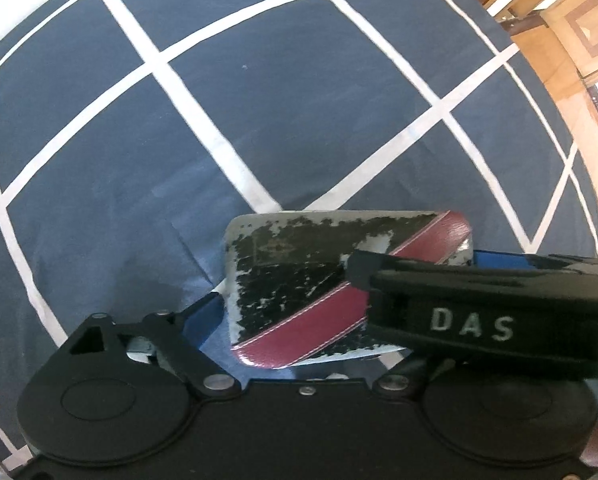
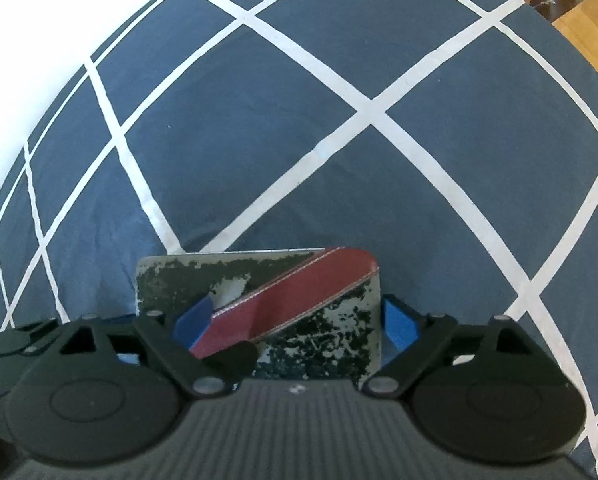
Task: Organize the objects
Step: 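Close the right gripper on the edge of the black-and-red case, then lift the black-and-red case off the bed with the right gripper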
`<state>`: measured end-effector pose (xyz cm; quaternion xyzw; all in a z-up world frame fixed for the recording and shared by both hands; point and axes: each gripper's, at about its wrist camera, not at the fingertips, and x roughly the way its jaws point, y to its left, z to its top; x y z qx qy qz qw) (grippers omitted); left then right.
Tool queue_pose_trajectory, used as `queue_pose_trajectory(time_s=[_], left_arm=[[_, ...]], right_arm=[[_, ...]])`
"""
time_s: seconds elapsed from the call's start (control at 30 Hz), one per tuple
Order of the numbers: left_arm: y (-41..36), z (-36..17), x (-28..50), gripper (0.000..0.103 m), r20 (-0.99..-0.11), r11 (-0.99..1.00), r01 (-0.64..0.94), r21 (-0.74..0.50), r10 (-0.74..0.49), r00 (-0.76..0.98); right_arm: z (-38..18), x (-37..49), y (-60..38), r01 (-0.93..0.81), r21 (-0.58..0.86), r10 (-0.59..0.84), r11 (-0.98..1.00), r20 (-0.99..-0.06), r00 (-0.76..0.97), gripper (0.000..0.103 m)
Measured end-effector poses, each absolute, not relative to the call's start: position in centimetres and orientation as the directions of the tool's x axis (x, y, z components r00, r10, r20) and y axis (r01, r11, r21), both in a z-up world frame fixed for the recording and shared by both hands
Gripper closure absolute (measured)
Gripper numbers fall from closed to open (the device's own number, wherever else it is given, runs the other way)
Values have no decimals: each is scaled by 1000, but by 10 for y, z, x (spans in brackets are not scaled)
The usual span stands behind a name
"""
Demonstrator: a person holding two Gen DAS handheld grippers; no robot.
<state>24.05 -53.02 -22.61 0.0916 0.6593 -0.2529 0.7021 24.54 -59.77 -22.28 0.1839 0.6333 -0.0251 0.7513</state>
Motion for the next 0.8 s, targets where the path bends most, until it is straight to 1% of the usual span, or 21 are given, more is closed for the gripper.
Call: queue_pose_trajectory(time_s=[0.5,0.8], left_arm=[[-528,-223,237,17,-973,874,445,-197,-230,21],[-514,-195,226,17,-971,892,420,-167,-222,86]], right_arm=[[-218,245,-588,254,244,194,936,-959,208,16],[-193,236,-573,207,271,216,940,-943,252,16]])
